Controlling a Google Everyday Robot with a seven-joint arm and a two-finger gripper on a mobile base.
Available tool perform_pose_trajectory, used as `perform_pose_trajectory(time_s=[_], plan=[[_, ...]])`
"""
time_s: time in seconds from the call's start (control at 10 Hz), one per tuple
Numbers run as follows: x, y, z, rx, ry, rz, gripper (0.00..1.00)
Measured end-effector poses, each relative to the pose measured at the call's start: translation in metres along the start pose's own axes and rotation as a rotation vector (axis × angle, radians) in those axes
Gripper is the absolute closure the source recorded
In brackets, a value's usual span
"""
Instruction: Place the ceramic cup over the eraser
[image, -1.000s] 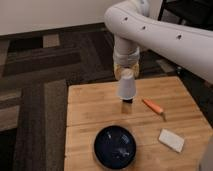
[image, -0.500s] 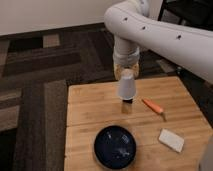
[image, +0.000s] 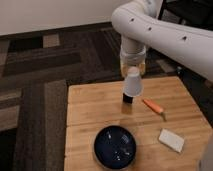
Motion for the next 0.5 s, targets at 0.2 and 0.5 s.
perform_pose_trajectory(time_s=[0.2,0.5], plan=[[-0.007,-0.002,0.008,-0.022,-0.014,-0.023,1.0],[-0.01,-0.004,0.021,-0.052,-0.018,-0.039,1.0]])
